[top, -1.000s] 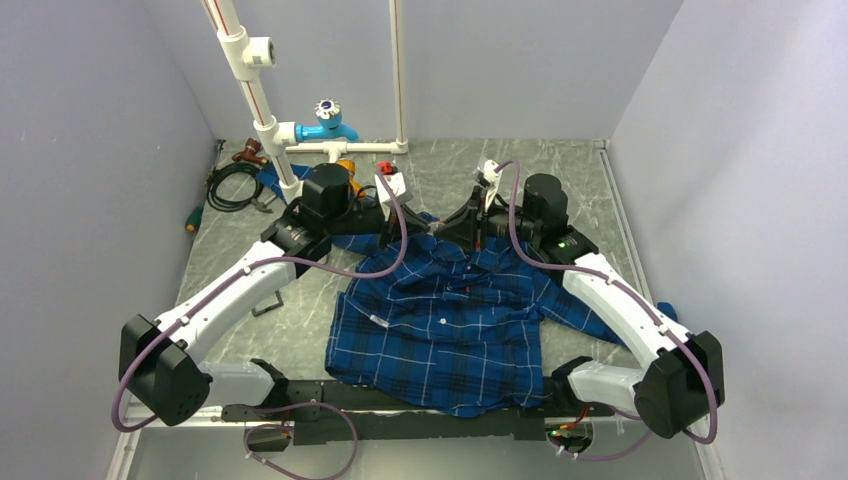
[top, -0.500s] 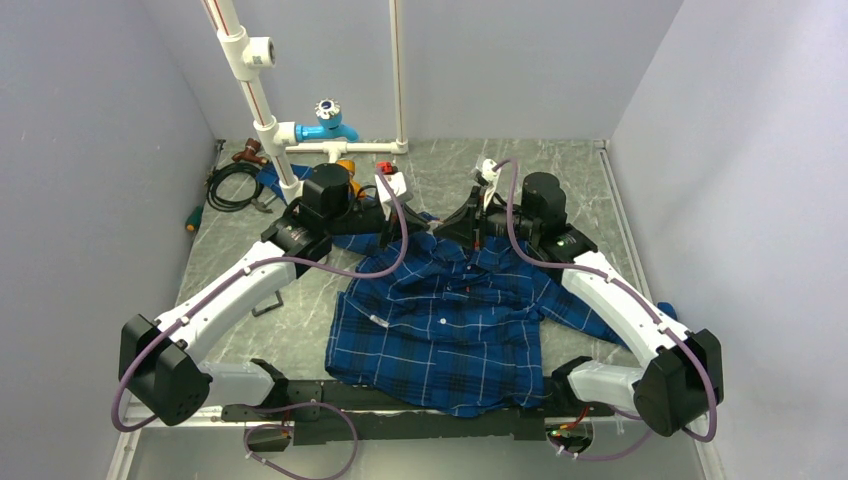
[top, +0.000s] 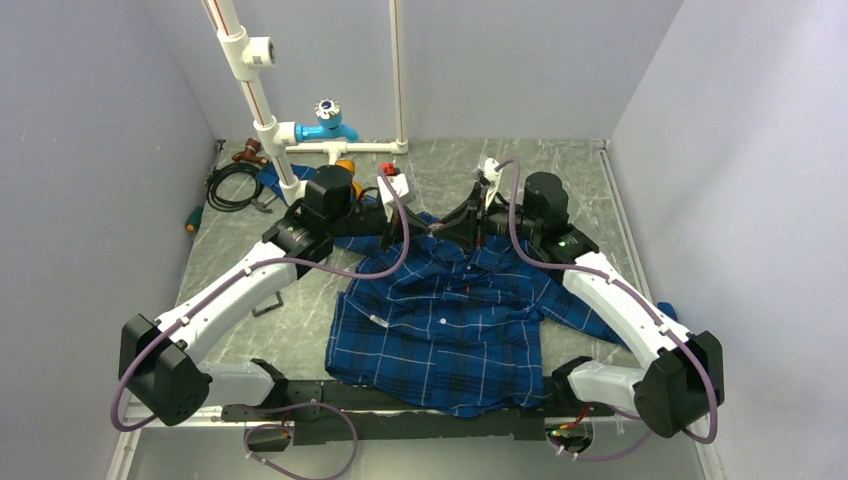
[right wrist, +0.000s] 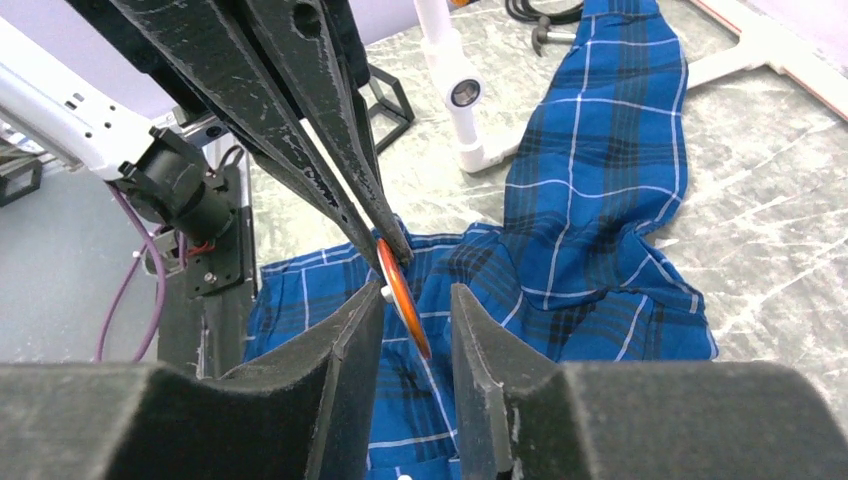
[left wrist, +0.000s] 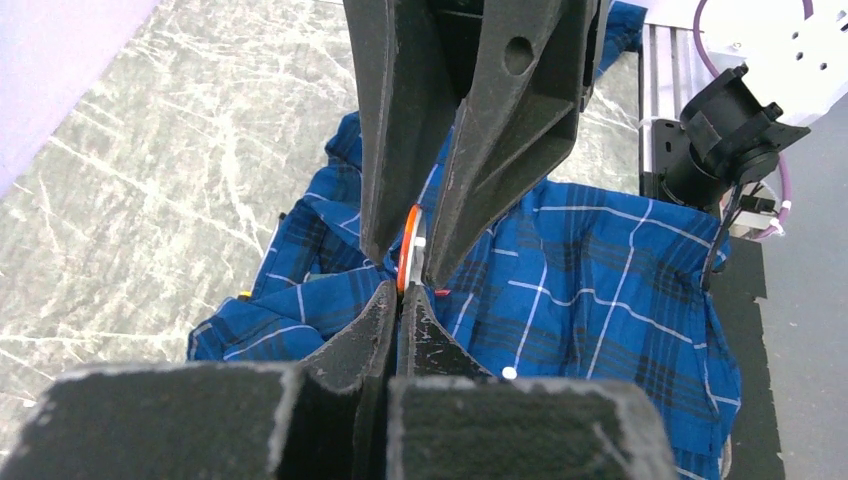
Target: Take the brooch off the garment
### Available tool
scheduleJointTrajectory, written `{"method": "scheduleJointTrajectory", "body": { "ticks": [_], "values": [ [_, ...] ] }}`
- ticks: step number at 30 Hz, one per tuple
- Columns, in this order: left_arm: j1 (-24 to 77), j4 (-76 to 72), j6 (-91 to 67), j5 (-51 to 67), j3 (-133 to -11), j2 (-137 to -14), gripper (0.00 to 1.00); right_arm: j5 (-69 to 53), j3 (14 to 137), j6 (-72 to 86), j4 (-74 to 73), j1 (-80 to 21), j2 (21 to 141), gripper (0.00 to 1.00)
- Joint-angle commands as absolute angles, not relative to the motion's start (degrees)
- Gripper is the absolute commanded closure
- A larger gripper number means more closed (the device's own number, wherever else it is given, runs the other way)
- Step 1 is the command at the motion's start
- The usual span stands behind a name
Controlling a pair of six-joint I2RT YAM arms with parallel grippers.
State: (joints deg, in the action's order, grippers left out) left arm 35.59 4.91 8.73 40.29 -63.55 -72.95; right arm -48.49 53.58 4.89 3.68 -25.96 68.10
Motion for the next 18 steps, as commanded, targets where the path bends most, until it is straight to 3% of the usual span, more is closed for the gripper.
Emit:
{"method": "scheduleJointTrajectory", "body": {
  "ticks": [1,5,12,14,18],
  "values": [
    [36.03,5.53,7.32,41.23,-63.86,-71.96,1.00,-51.09,53.32,1.94,6.70,-25.85,65.87,0.66],
    [35.99,5.93,7.46,41.29,-64.06,-72.07,1.00,-51.23,53.26,0.86,5.86,-25.84,65.56,0.61],
    [35.43,8.66,8.08,40.79,-64.48,-72.24,1.00,-51.26,53.37,0.53,4.91,-25.80,64.68,0.33],
    [35.21,10.39,8.88,39.89,-64.87,-72.25,1.00,-51.69,53.90,-0.97,3.96,-25.84,64.47,0.21],
    [34.73,15.73,12.46,39.68,-65.30,-71.41,1.00,-51.29,54.40,-2.08,2.18,-25.81,64.19,0.15]
  ]
}}
